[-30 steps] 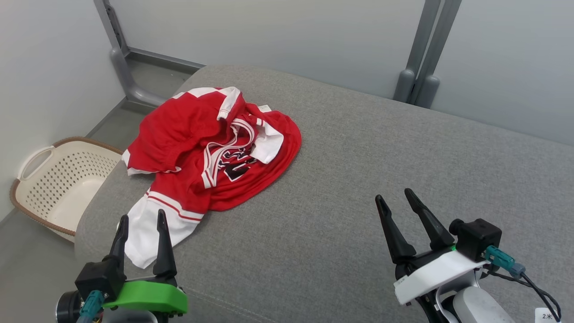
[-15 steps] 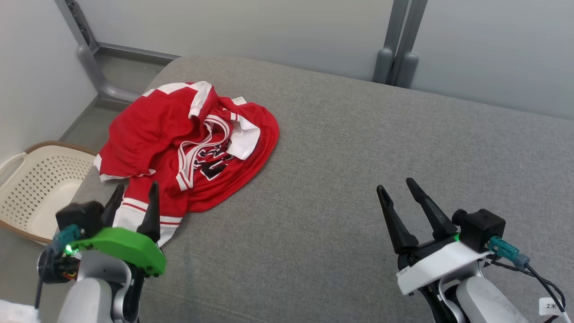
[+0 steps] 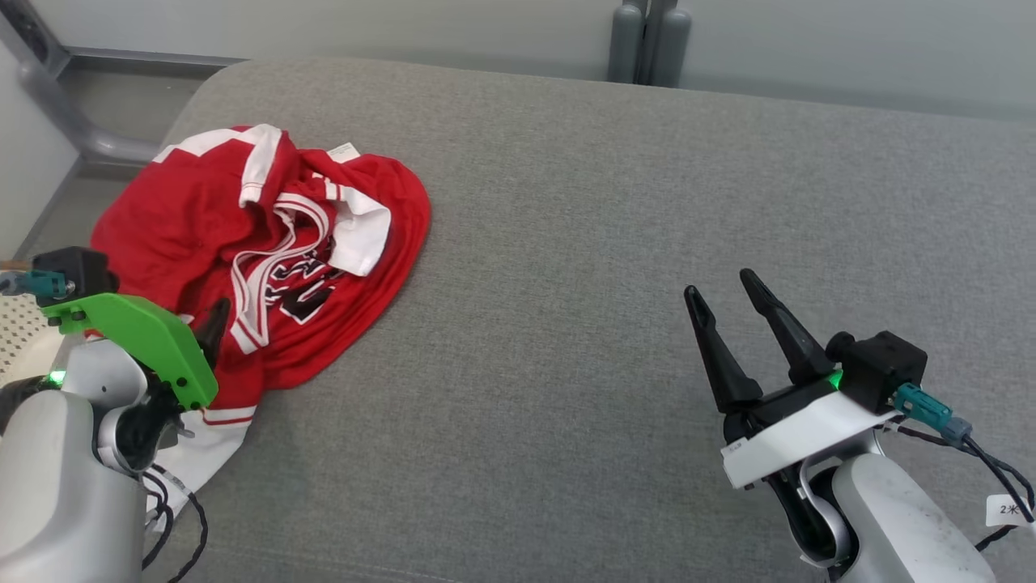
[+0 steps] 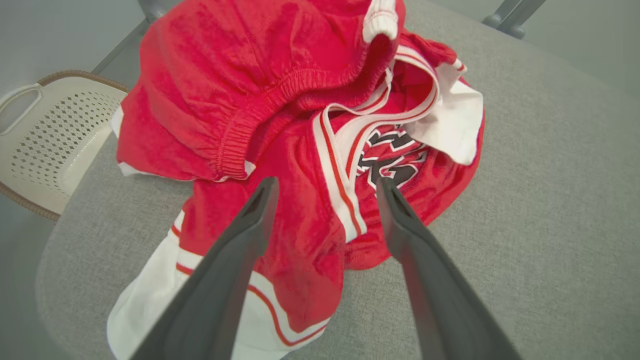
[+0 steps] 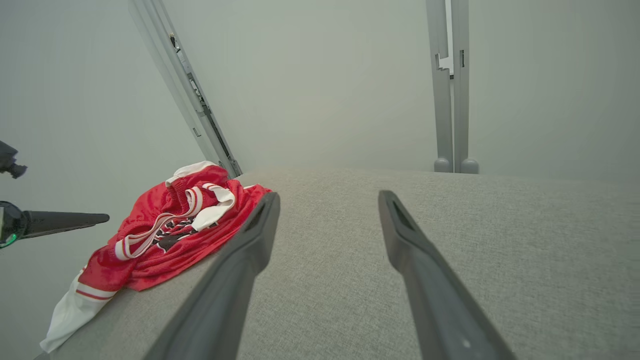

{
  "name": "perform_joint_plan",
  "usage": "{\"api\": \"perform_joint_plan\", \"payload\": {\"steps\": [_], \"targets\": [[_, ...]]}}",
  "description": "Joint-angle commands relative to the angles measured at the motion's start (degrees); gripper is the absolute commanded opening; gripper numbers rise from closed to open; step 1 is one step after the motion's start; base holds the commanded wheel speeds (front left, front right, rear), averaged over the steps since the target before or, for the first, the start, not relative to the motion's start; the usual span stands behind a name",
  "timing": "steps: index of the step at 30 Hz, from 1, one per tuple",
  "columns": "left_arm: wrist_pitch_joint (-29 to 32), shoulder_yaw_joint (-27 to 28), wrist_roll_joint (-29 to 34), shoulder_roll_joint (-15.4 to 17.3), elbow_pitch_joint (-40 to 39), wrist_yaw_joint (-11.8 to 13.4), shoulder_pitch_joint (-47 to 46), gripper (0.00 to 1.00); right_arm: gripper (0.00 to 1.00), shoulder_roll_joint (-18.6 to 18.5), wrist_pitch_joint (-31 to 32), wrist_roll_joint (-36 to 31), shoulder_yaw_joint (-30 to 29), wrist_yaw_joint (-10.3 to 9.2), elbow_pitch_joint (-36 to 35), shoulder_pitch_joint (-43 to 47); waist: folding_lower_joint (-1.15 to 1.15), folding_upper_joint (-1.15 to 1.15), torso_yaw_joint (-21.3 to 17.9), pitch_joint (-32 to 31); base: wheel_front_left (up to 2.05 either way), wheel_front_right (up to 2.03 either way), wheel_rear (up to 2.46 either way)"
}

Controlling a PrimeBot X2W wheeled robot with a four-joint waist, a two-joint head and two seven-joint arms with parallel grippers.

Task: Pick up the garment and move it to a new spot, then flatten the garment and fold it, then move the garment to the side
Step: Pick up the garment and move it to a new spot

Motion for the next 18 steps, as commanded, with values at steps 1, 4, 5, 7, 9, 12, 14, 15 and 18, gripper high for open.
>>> {"api": "perform_joint_plan", "payload": {"steps": [1,4,5,7,9,12,14,15,18], "targets": [[1.27,-0.24,-0.47,0.75,1.51,-0.17,-1.69,1.0,1.0,-0.5,-0.15,0.14,-0.05,0.02,-0.24,-0.83,0.0,0.0,-3.39,3.05,0.0,0.0,0.0],[4.11,-0.99,-2.11,1.67,4.93,-0.4,-3.62,1.0,1.0,-0.67,-0.15,0.37,-0.12,0.02,-0.24,-1.59,0.0,0.0,-4.71,3.64,0.0,0.0,0.0],[4.92,-1.29,-2.37,2.29,6.15,-0.46,-4.17,1.0,1.0,-0.71,-0.15,0.48,-0.09,0.02,-0.19,-1.68,0.0,0.0,-5.17,3.75,0.0,0.0,0.0],[6.33,-2.03,-2.99,3.08,8.07,-0.44,-4.88,1.0,1.0,-0.66,-0.15,0.57,0.05,0.02,-0.11,-1.92,0.0,0.0,-5.91,3.82,0.0,0.0,0.0],[7.68,-3.09,-2.96,3.46,9.5,-0.51,-5.38,1.0,1.0,-0.59,-0.15,0.63,0.16,0.02,-0.03,-2.25,0.0,0.0,-6.52,3.84,0.0,0.0,0.0],[8.76,-4.88,-2.45,4.97,11.69,-0.54,-5.87,1.0,1.0,-0.44,-0.15,0.72,0.33,0.02,0.16,-2.39,0.0,0.0,-7.14,3.85,0.0,0.0,0.0],[8.29,-5.94,-1.68,5.38,13.06,-0.55,-6.21,1.0,1.0,-0.38,-0.15,0.76,0.39,0.02,0.24,-2.55,0.0,0.0,-7.44,3.92,0.0,0.0,0.0],[8.36,-6.44,-1.5,5.49,13.84,-0.55,-6.13,1.0,1.0,-0.35,-0.15,0.79,0.45,0.02,0.29,-2.59,0.0,0.0,-7.56,3.91,0.0,0.0,0.0],[7.64,-7.88,0.22,6.78,16.35,-0.45,-6.4,0.78,1.0,-0.31,-0.15,0.85,0.64,0.02,0.46,-2.74,0.0,0.0,-7.89,3.95,0.0,0.0,0.0]]}}
